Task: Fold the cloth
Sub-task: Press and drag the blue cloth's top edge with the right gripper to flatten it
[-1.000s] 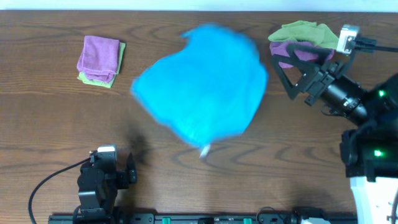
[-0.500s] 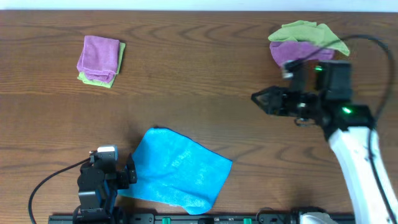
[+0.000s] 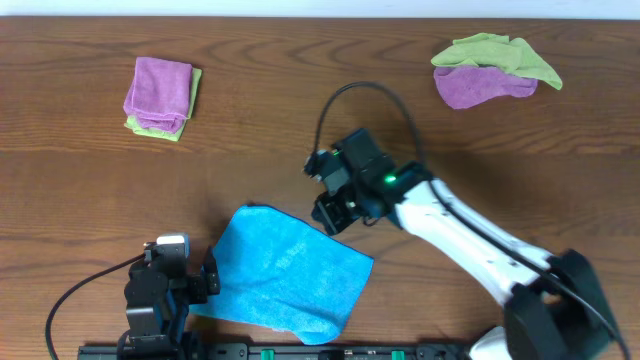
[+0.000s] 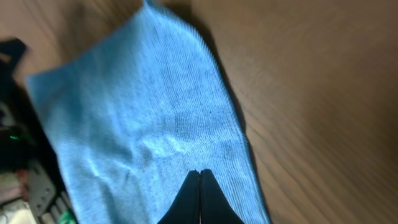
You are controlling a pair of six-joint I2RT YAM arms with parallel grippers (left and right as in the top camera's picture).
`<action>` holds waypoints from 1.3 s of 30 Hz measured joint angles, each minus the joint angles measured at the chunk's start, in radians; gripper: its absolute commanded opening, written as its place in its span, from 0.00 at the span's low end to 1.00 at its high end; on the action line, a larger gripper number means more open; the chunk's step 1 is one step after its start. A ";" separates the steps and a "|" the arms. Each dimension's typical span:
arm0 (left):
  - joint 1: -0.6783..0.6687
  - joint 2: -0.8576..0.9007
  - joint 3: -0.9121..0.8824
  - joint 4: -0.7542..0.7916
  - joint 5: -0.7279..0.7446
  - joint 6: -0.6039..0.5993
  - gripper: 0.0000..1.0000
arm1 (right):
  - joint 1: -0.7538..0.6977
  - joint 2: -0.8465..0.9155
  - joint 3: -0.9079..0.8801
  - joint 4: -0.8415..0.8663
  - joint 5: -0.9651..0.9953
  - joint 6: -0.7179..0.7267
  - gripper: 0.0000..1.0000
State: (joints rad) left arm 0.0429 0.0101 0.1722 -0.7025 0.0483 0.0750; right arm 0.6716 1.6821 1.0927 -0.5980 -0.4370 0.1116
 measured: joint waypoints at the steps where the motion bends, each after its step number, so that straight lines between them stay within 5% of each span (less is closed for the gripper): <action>1: 0.000 0.000 0.000 0.000 0.000 0.000 0.95 | 0.013 0.024 0.000 0.007 0.008 -0.001 0.01; 10: 0.000 0.000 0.000 0.000 0.000 0.000 0.95 | 0.140 0.203 0.000 0.125 0.038 -0.003 0.01; 29: 0.000 0.000 0.000 0.000 0.000 0.000 0.95 | 0.179 0.252 0.004 0.220 0.111 0.013 0.01; 39: 0.000 0.000 0.000 0.000 0.000 0.000 0.95 | -0.038 0.261 0.040 0.217 0.347 0.267 0.02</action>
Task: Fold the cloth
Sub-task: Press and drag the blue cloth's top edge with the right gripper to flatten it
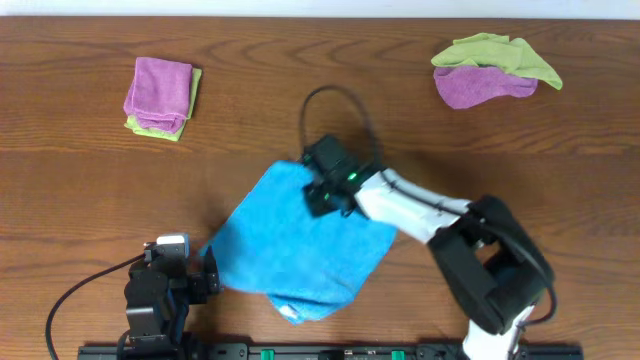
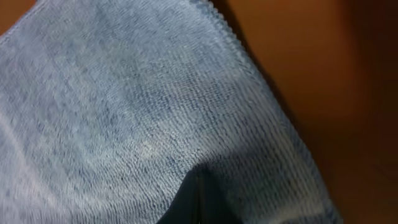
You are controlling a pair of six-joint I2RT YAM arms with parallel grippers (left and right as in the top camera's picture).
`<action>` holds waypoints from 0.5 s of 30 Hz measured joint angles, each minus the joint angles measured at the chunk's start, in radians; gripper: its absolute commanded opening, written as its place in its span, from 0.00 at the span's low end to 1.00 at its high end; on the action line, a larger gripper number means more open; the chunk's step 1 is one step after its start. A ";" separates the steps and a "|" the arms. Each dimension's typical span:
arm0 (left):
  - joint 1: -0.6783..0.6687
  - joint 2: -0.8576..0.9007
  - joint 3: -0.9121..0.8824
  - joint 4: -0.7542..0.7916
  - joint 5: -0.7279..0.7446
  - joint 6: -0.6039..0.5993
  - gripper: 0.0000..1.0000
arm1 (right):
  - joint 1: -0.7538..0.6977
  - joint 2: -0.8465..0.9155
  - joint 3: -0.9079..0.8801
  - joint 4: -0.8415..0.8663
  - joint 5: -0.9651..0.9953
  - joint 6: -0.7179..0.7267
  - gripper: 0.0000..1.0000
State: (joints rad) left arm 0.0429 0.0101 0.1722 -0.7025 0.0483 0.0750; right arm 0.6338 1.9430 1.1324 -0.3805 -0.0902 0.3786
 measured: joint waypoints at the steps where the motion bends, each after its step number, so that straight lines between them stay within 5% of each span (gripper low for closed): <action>1: 0.000 0.000 0.000 0.000 0.000 0.000 0.95 | -0.039 0.000 0.001 0.000 0.021 0.032 0.02; 7: 0.000 0.000 0.000 0.000 0.000 0.000 0.95 | -0.219 0.000 0.001 -0.002 0.046 0.159 0.02; 15: 0.000 0.000 0.000 0.000 0.000 0.000 0.95 | -0.245 0.000 0.005 -0.010 0.039 0.199 0.01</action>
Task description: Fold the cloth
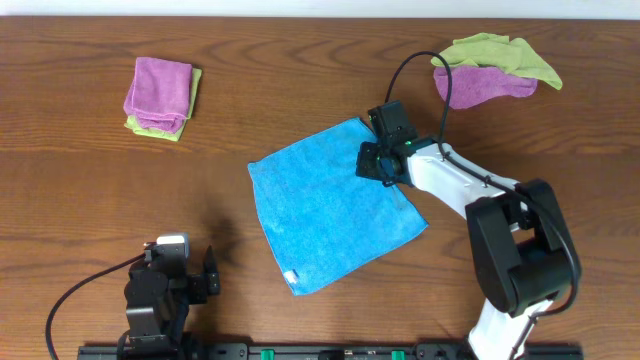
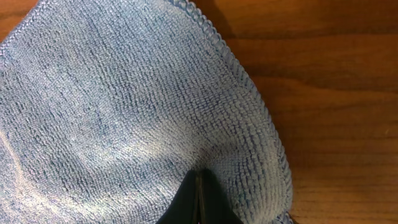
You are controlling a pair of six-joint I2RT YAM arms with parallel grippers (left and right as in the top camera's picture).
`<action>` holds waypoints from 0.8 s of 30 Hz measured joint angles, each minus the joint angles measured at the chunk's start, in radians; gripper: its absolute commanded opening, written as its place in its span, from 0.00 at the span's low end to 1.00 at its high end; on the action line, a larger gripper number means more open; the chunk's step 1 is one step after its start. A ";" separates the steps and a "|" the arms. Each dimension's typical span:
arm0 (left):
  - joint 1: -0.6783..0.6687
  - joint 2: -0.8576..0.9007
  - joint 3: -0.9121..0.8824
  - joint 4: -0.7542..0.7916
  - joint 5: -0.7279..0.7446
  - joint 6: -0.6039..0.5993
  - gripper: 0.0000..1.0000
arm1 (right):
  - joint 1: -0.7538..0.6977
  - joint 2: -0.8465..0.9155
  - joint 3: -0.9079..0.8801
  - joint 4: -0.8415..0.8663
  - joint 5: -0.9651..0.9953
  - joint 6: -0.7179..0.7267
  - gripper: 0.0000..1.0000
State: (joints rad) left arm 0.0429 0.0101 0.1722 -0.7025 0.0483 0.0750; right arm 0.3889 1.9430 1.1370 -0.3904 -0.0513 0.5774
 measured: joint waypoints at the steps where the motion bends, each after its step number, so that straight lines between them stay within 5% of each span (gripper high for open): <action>1: 0.000 0.000 0.000 0.000 0.000 0.000 0.96 | 0.000 0.001 0.003 -0.006 0.000 0.001 0.01; 7: 0.000 0.000 0.000 0.000 0.000 0.000 0.95 | -0.007 -0.001 0.077 -0.212 0.027 0.004 0.01; 8: 0.000 0.000 0.000 0.000 0.000 0.000 0.96 | -0.008 -0.007 0.101 -0.260 0.040 0.003 0.08; 9: 0.000 0.000 0.000 0.000 0.000 0.000 0.95 | -0.008 -0.018 0.131 -0.312 0.057 0.000 0.29; 10: 0.000 0.000 0.000 0.000 0.000 0.000 0.95 | -0.009 -0.041 0.162 -0.355 0.075 0.003 0.39; 12: 0.000 0.000 0.000 0.000 0.000 0.000 0.95 | -0.009 -0.111 0.224 -0.423 0.113 -0.011 0.43; 14: 0.000 0.000 0.000 0.000 0.000 0.000 0.95 | -0.009 -0.187 0.269 -0.477 0.134 -0.027 0.38; 16: 0.000 0.000 0.000 0.000 0.000 0.000 0.95 | -0.009 -0.267 0.304 -0.531 0.145 -0.049 0.08; 17: 0.000 0.000 0.000 0.001 0.000 0.000 0.95 | -0.009 -0.313 0.320 -0.580 0.151 -0.056 0.01; 24: 0.000 0.000 0.000 0.000 0.000 0.000 0.95 | -0.011 -0.608 0.327 -0.829 0.115 -0.068 0.02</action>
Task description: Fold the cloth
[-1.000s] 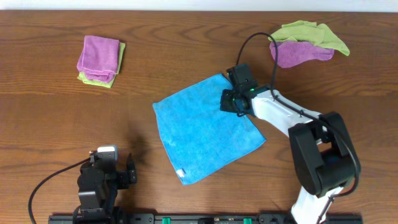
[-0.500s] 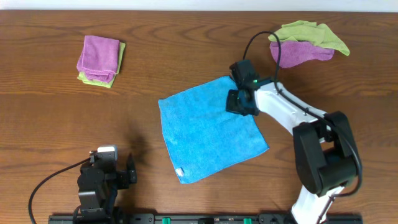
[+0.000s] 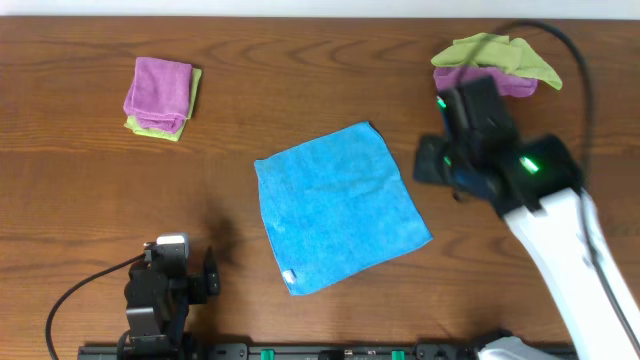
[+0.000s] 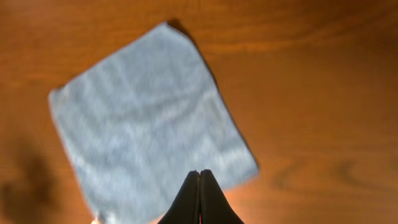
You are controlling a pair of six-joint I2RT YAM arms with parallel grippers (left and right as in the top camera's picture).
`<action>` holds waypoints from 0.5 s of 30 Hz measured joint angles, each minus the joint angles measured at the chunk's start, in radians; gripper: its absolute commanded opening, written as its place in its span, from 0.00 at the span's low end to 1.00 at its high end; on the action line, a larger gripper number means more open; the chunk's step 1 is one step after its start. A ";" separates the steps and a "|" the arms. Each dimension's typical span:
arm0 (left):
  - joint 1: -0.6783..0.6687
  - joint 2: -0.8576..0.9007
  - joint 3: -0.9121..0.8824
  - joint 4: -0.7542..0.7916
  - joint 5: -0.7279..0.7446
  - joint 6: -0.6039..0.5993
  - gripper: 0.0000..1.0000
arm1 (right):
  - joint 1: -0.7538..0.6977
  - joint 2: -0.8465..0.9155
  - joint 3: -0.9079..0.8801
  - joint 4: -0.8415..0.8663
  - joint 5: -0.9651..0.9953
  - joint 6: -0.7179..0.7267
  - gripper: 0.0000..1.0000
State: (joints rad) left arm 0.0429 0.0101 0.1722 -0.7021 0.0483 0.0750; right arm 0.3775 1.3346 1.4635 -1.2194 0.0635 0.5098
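The blue cloth lies spread flat as a tilted square in the middle of the table, a small white tag at its near corner; in the right wrist view the cloth looks pale and blurred. My right gripper hangs above the table just right of the cloth, apart from it. Its fingertips are shut together with nothing between them. My left gripper rests at the front left, well short of the cloth; its jaws do not show clearly.
A folded pink cloth on a green one sits at the back left. A loose green cloth over a purple one lies at the back right, just behind my right arm. The table's front rail runs along the near edge.
My right gripper was down on the cloth's right part, fingers shut. It is now raised and off to the right, clear of the cloth. The cloth stays flat in nearly the same place.
The cloth first lay at the front next to my left arm, with my shut right gripper at its far edge. Then the cloth was nearer the centre with the gripper on it, then spread flat at the centre. Now the gripper is off it.
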 measured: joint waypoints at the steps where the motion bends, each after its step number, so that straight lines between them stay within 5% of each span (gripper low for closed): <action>1: 0.000 0.000 0.000 0.000 0.000 0.000 0.96 | 0.000 -0.045 0.000 -0.033 -0.013 -0.002 0.02; 12: 0.000 0.000 -0.001 0.019 -0.062 0.034 0.95 | 0.086 -0.514 0.000 -0.287 -0.121 -0.003 0.02; 15: 0.000 0.000 -0.002 0.060 0.032 -0.042 0.95 | 0.087 -0.557 0.000 -0.317 -0.129 -0.003 0.02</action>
State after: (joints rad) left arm 0.0429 0.0101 0.1699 -0.6418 0.0799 0.0330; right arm 0.4641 0.7773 1.4635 -1.5364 -0.0650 0.5068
